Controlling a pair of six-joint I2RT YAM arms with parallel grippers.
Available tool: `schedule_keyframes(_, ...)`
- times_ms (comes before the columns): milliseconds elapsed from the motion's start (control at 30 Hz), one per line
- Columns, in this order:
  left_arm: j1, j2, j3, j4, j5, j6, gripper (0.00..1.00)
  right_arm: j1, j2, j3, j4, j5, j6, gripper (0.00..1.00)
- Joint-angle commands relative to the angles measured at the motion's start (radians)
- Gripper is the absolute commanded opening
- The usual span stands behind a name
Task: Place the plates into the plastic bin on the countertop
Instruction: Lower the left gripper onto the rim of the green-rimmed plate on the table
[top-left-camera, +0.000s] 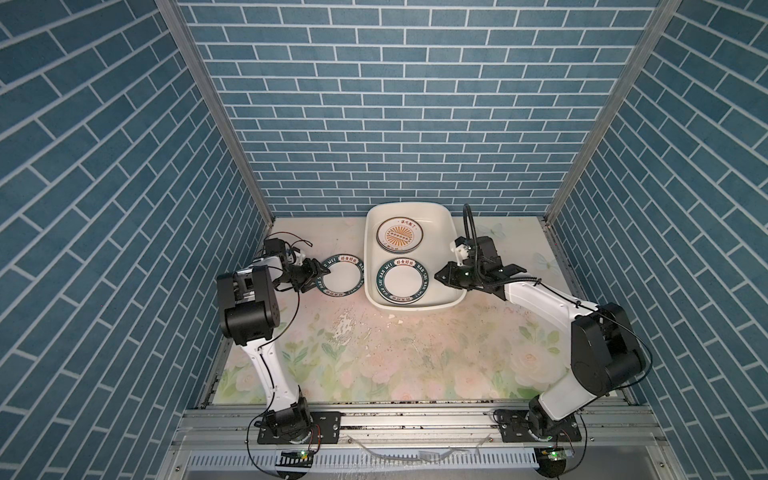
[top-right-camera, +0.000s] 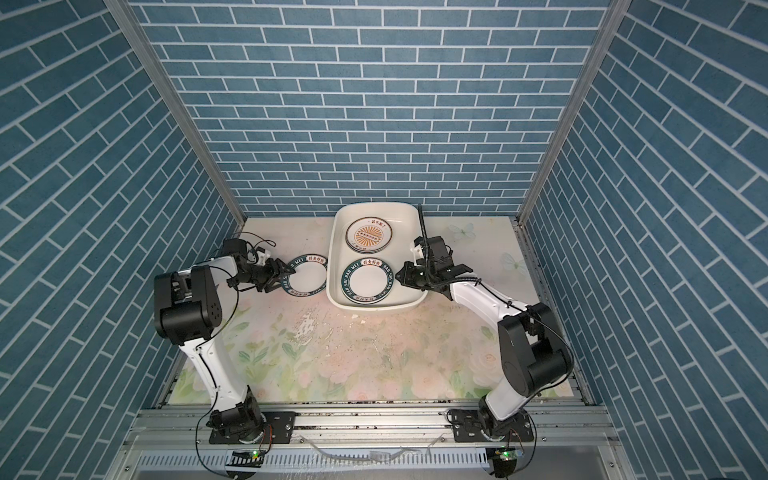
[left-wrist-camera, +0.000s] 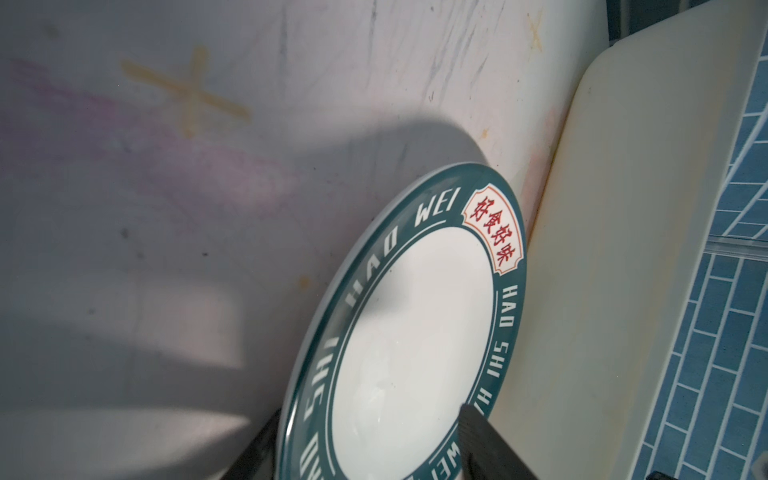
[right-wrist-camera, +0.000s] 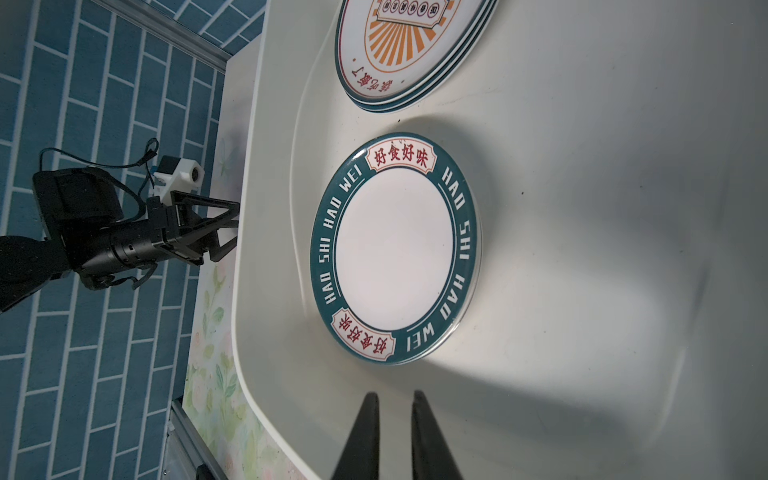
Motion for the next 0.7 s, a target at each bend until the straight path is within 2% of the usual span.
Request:
schedule_keyframes(0, -0.004, 0.047, -0.023, -0.047, -0.03, 0.018, 0.64, 0.001, 0.017, 0.036, -0.003, 0.0, -0.002, 0.16)
schedule_keyframes(233, 0.003, 0.06, -0.028, -0.041, -0.03, 0.023, 0.55, 0.001, 0.019, 0.023, 0.008, -0.003, -0.001, 0.16)
schedule_keyframes(367, 0.003, 0.06, -0.041, -0.036, -0.044, 0.024, 0.46, 0.0, 0.022, 0.014, 0.016, -0.003, 0.0, 0.16)
schedule_keyframes(400, 0.004, 0.061, -0.045, -0.036, -0.044, 0.024, 0.35, 0.001, 0.022, 0.013, 0.016, -0.003, 0.0, 0.16)
schedule_keyframes(433, 0.004, 0.058, -0.046, -0.036, -0.044, 0.024, 0.3, 0.001, 0.023, 0.011, 0.018, -0.003, 0.001, 0.16)
schedule_keyframes(567, 0.007, 0.056, -0.05, -0.036, -0.052, 0.022, 0.29, 0.0, 0.025, 0.006, 0.022, -0.004, 0.001, 0.16)
schedule_keyframes(667, 0.01, 0.051, -0.057, -0.031, -0.055, 0.022, 0.23, 0.001, 0.025, 0.004, 0.025, -0.003, 0.0, 0.16)
